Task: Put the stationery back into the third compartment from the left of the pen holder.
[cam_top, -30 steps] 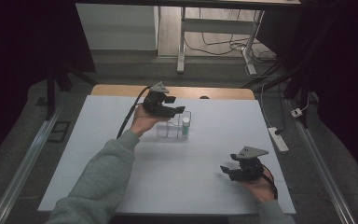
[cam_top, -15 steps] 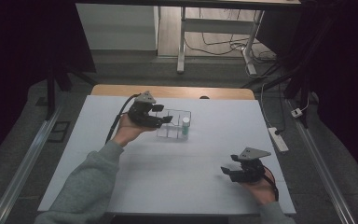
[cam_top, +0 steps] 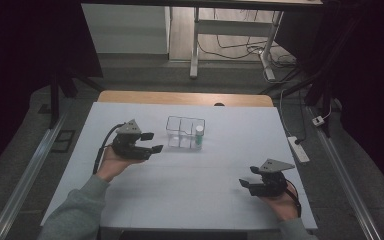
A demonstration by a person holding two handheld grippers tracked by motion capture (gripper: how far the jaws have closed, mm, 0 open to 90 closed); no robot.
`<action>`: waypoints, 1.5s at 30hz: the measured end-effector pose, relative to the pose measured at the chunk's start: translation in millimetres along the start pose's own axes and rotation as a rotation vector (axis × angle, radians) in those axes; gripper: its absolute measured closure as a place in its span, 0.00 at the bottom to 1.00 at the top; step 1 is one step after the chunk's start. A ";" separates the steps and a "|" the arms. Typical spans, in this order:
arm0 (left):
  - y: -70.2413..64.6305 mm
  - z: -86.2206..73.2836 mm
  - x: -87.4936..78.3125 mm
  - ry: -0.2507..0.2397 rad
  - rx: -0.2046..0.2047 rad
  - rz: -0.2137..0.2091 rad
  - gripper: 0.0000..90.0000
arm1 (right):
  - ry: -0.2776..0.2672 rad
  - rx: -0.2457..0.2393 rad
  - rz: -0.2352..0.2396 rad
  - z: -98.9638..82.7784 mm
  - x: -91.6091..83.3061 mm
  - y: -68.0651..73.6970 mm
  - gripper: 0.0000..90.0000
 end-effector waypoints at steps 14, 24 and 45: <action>-9.3 -54.8 -29.4 0.020 -0.030 0.028 0.39 | -0.001 0.006 -0.010 -1.8 -2.2 -2.4 0.37; -8.7 -91.6 -39.8 0.050 -0.064 0.056 0.39 | -0.006 0.009 -0.019 -2.4 -4.1 -3.5 0.37; -4.7 -103.4 -43.6 0.058 -0.058 0.077 0.38 | -0.007 0.004 -0.021 -2.8 -5.2 -2.6 0.37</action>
Point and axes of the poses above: each handheld gripper's, and its own axes: x roughly forward along the jaws, z roughly out of its top, y roughly to its left, the point moved 3 cm from there along x, roughly forward along the jaws, and after that the axes turned 1 degree about z, right-handed, at the moved point
